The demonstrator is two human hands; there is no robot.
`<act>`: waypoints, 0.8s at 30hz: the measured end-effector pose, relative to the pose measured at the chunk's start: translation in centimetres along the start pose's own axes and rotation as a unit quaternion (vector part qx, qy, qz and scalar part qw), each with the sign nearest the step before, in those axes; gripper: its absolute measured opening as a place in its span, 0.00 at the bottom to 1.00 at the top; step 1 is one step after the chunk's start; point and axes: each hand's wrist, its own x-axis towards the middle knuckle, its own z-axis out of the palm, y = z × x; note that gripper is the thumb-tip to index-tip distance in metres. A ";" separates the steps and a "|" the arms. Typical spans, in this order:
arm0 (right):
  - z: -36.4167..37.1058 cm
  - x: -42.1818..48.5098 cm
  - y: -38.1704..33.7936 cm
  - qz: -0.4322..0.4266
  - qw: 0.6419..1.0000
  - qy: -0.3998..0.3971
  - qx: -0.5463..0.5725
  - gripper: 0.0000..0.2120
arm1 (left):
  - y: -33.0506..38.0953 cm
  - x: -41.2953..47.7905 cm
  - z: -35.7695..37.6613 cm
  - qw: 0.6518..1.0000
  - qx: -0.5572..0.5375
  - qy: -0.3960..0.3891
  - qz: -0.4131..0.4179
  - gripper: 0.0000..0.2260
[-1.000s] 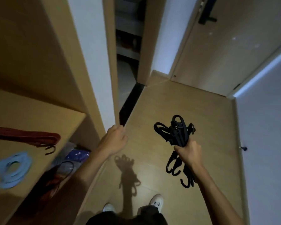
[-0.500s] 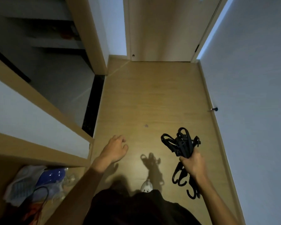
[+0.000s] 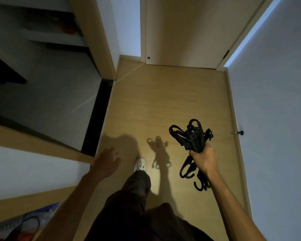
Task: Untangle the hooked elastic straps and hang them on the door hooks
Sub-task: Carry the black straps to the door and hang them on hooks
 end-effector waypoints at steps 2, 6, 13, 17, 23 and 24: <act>-0.4 2.7 -1.9 0.010 1.000 -0.007 0.001 0.19 | 1.6 3.0 -1.8 1.000 -0.003 0.002 -0.001 0.18; -1.6 7.5 -4.8 0.023 1.000 -0.005 -0.003 0.19 | 6.5 9.4 -5.2 1.000 0.001 -0.013 0.028 0.18; -5.0 15.0 -6.1 0.065 0.998 0.019 0.009 0.18 | 17.1 19.5 -9.2 0.989 0.067 -0.065 0.115 0.14; -6.8 20.7 -6.4 0.090 0.996 0.016 0.014 0.18 | 22.3 24.8 -10.8 0.979 0.117 -0.108 0.126 0.12; -10.2 31.3 -9.8 0.073 0.997 -0.008 0.010 0.17 | 27.8 31.2 -13.8 0.984 0.116 -0.103 0.083 0.10; -10.7 32.8 -10.6 0.064 0.998 -0.014 0.008 0.17 | 28.4 31.8 -14.2 0.987 0.100 -0.102 0.074 0.08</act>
